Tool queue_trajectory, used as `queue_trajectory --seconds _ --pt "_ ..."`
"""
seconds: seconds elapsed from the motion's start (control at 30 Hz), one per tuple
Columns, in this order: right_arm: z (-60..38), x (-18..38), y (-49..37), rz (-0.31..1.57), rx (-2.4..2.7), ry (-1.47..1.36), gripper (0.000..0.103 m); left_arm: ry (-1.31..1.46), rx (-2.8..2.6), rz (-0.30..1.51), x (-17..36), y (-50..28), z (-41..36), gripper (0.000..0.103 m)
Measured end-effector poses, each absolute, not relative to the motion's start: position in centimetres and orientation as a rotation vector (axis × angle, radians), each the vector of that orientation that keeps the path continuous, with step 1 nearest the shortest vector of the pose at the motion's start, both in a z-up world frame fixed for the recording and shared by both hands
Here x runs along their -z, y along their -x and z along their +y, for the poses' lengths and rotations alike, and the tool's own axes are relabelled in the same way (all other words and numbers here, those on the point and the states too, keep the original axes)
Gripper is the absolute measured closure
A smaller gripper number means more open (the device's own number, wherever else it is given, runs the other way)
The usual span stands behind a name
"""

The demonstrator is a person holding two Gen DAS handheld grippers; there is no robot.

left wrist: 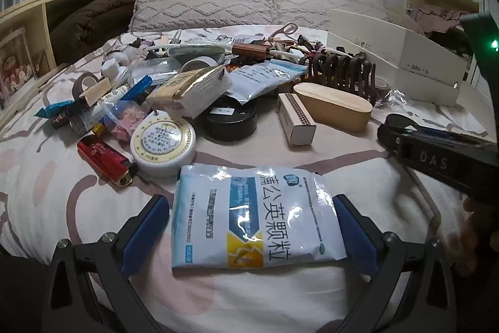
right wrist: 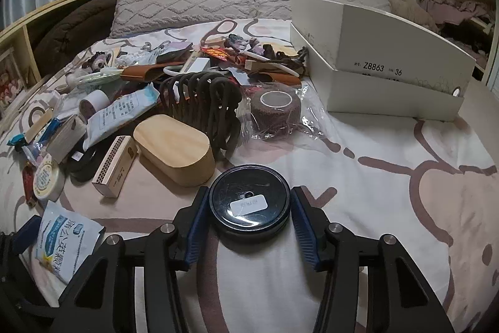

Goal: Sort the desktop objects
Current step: 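Close the right gripper on the black tin while the left gripper approaches the blue-white medicine packet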

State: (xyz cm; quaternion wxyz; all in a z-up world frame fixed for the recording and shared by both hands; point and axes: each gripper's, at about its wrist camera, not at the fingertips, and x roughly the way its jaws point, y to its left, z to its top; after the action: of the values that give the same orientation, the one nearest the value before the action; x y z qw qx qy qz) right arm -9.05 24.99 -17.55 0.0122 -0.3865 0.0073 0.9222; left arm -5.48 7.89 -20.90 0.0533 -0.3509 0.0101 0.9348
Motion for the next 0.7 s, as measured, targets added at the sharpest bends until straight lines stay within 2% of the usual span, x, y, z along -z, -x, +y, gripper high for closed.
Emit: queue_trajectory --seconds 0.4,0.7 --pt "24.26 17.91 9.08 -0.088 -2.854 1.197 0.051 1.125 -2.817 -0.078 20.68 5.65 7.40 0.000" --pt "23.98 17.95 8.76 -0.129 -2.850 1.201 0.051 1.102 -2.831 -0.039 21.04 5.57 7.52 0.000"
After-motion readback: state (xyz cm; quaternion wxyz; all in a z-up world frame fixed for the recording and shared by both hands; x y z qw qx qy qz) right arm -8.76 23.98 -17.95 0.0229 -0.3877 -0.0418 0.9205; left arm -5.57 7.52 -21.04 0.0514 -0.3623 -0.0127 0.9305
